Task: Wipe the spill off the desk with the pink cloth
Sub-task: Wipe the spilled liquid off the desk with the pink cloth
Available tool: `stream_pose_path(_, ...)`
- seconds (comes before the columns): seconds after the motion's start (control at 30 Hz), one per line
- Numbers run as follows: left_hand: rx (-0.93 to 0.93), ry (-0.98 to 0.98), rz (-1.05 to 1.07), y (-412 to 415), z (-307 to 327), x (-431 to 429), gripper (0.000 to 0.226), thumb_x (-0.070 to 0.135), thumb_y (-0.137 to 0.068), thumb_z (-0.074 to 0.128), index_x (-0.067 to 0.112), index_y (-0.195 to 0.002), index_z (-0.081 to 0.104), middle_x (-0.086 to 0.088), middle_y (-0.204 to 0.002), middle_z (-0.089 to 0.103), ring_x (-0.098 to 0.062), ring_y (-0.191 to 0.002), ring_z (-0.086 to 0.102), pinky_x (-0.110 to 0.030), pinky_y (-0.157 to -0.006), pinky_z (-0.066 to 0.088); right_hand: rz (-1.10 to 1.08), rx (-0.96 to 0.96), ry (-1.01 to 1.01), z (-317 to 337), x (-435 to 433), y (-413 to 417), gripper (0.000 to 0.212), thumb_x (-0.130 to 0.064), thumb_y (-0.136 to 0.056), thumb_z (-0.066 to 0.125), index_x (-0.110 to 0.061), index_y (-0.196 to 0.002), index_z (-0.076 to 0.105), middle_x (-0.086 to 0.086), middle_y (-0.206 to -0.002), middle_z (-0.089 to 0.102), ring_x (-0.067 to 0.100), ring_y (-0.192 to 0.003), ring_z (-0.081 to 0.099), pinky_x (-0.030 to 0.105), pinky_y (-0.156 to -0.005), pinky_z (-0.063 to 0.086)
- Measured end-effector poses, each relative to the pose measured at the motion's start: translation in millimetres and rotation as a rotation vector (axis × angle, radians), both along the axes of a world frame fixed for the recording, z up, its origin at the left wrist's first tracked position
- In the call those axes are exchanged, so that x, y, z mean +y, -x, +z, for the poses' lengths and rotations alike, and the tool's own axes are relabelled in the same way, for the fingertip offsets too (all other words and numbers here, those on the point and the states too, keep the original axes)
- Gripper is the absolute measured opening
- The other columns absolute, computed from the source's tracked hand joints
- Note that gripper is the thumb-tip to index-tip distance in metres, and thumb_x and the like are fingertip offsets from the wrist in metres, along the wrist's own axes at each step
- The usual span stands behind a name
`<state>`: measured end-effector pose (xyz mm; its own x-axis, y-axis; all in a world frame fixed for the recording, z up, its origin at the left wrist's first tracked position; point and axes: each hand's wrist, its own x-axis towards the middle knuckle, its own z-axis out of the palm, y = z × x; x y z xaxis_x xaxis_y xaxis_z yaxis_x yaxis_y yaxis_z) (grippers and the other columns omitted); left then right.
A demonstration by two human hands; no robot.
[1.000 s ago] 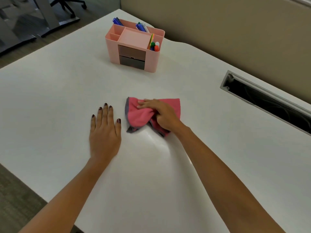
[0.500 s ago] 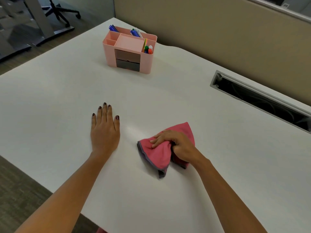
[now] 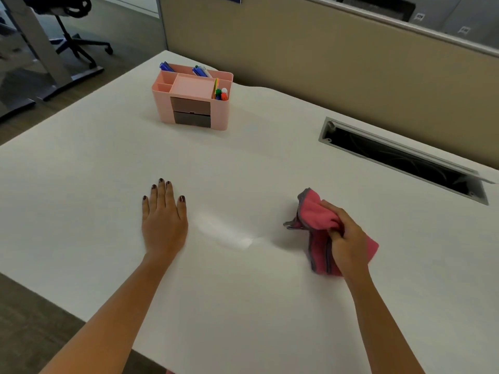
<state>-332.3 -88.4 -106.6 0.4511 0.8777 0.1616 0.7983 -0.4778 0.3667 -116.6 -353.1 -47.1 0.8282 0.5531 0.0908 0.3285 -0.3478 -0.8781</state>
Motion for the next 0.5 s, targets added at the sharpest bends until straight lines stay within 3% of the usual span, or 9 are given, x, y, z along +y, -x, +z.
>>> stream_pose_path(0.1,0.000,0.011,-0.002,0.2,0.5,-0.7,0.053,0.030,-0.102,0.025,0.006,-0.148,0.024,-0.009,-0.158,0.019,-0.023,-0.147,0.015,-0.040,-0.120,0.008,-0.111,-0.049,0.131,-11.8,0.5,1.8,0.053,0.007,-0.090,0.043,-0.020,-0.135,0.050,0.000,-0.143,0.049,0.017,-0.137,0.038,0.037,-0.119,0.023)
stream_pose_path(0.2,-0.004,0.017,-0.006,-0.3,1.9,-0.7,0.053,0.030,-0.101,0.025,0.005,-0.148,0.025,-0.010,-0.158,0.020,-0.024,-0.147,0.016,-0.041,-0.120,0.008,-0.099,-0.213,0.360,-25.4,2.2,8.2,0.053,-0.010,-0.093,0.050,-0.012,-0.144,0.037,0.004,-0.154,0.033,0.022,-0.146,0.019,0.039,-0.121,0.000)
stream_pose_path(0.3,-0.003,0.026,-0.008,0.3,3.6,-1.3,0.053,0.030,-0.101,0.027,0.004,-0.148,0.025,-0.011,-0.157,0.021,-0.025,-0.146,0.017,-0.042,-0.120,0.009,-0.064,-0.291,0.477,-29.7,2.8,10.1,0.063,-0.029,-0.092,0.052,-0.010,-0.147,0.028,0.005,-0.157,0.023,0.022,-0.148,0.013,0.040,-0.120,-0.005)
stream_pose_path(0.4,-0.011,0.123,0.008,-5.4,10.6,0.2,0.055,0.032,-0.101,0.022,0.006,-0.149,0.020,-0.008,-0.159,0.014,-0.023,-0.148,0.008,-0.043,-0.119,0.003,-0.112,-0.132,0.212,-15.8,6.9,12.5,0.061,-0.023,-0.081,0.046,-0.015,-0.142,0.040,-0.001,-0.155,0.030,0.009,-0.145,0.016,0.034,-0.121,-0.003)
stream_pose_path(0.5,-0.031,0.280,0.064,-20.7,23.1,7.6,0.051,0.029,-0.102,0.019,0.008,-0.148,0.024,-0.014,-0.159,0.013,-0.030,-0.147,0.005,-0.051,-0.116,0.002,-0.177,-0.101,-0.005,-1.2,20.9,12.5,0.060,-0.009,-0.073,0.042,-0.018,-0.131,0.051,-0.007,-0.145,0.045,0.002,-0.140,0.028,0.033,-0.122,0.009)
